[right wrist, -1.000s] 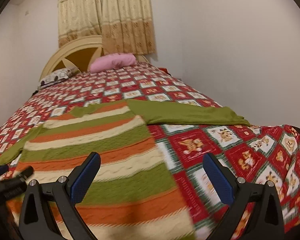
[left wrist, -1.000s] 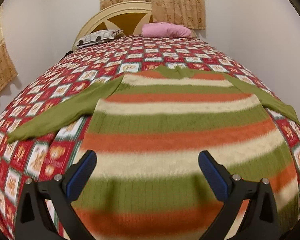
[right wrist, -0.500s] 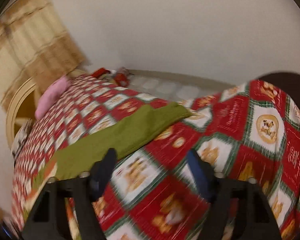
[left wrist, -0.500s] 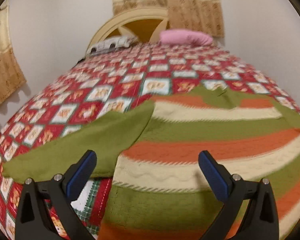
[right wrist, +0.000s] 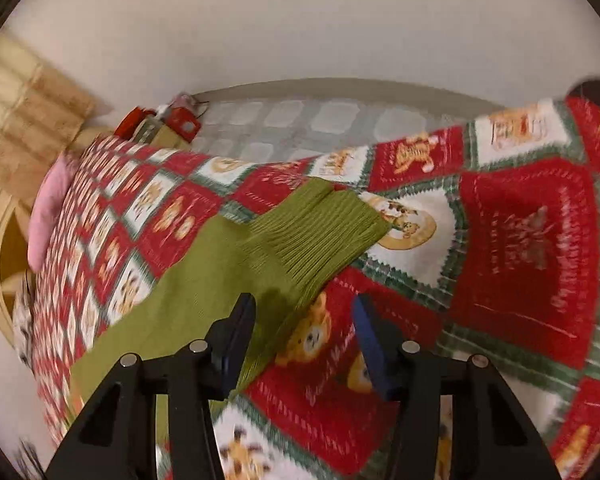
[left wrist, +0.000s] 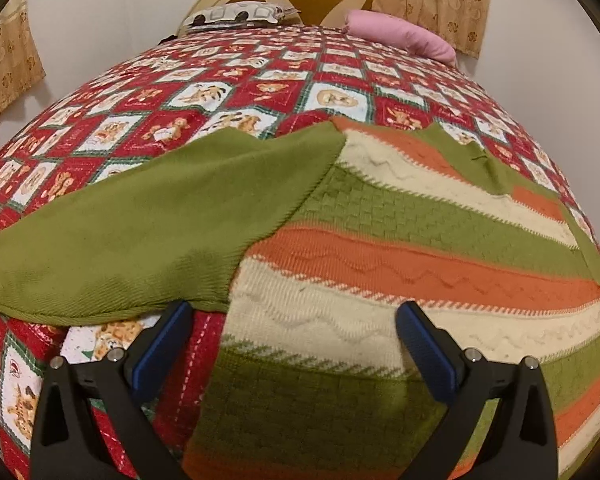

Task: Fold small clothes

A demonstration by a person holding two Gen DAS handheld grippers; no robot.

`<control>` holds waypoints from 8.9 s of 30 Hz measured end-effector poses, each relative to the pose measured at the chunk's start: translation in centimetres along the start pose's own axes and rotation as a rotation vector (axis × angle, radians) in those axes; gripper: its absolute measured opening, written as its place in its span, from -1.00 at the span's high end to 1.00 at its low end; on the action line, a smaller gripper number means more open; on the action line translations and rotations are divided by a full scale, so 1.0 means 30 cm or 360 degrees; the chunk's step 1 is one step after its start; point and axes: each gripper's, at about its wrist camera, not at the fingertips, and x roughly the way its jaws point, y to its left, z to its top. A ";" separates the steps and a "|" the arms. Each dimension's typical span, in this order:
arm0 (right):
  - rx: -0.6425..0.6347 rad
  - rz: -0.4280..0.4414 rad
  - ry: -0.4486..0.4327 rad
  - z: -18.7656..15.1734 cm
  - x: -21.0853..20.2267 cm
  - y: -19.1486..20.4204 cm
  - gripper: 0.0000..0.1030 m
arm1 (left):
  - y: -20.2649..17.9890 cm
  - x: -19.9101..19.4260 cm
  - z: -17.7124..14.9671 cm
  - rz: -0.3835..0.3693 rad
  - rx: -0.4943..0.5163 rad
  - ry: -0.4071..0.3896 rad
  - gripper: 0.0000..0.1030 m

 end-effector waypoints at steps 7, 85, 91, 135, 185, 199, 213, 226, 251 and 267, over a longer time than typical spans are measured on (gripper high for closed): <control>0.0101 0.0051 -0.0066 0.049 0.045 -0.044 0.43 | -0.002 0.006 0.006 0.0000 -0.0002 -0.0004 -1.00; -0.1719 0.0601 -0.0072 -1.045 -0.150 1.048 0.49 | 0.190 -0.085 -0.004 0.0080 -0.0430 -0.0273 -1.00; -0.1658 0.0354 0.0000 -0.909 0.025 0.902 0.58 | 0.051 -0.121 0.040 0.0115 -0.0084 -0.0323 -1.00; -0.1725 0.0456 -0.0048 -0.997 -0.030 0.883 0.50 | 0.092 0.015 0.100 0.0027 -0.0189 -0.0006 -1.00; -0.1661 0.0541 -0.0010 -0.983 -0.004 0.854 0.38 | 0.061 -0.292 0.207 -0.0112 -0.0030 -0.0580 0.82; -0.1570 0.0631 0.0043 -0.957 0.007 0.841 0.38 | -0.383 -0.065 0.031 -0.0275 0.0422 -0.0115 0.65; -0.1596 0.0593 0.0070 -0.978 -0.038 0.898 0.11 | 0.058 -0.195 -0.061 0.0069 -0.0058 -0.0353 -0.88; -0.1947 0.0563 0.0157 -1.374 -0.060 1.319 -0.41 | 0.211 -0.104 -0.096 -0.0038 -0.0589 -0.0210 -0.88; -0.1144 0.0944 0.0257 -0.859 -0.040 0.909 -0.44 | 0.231 -0.104 -0.093 -0.0073 -0.0600 -0.0212 -0.96; -0.1842 0.0759 -0.0087 -1.097 -0.146 1.187 0.89 | 0.246 -0.105 -0.097 -0.0109 -0.0626 -0.0223 -1.00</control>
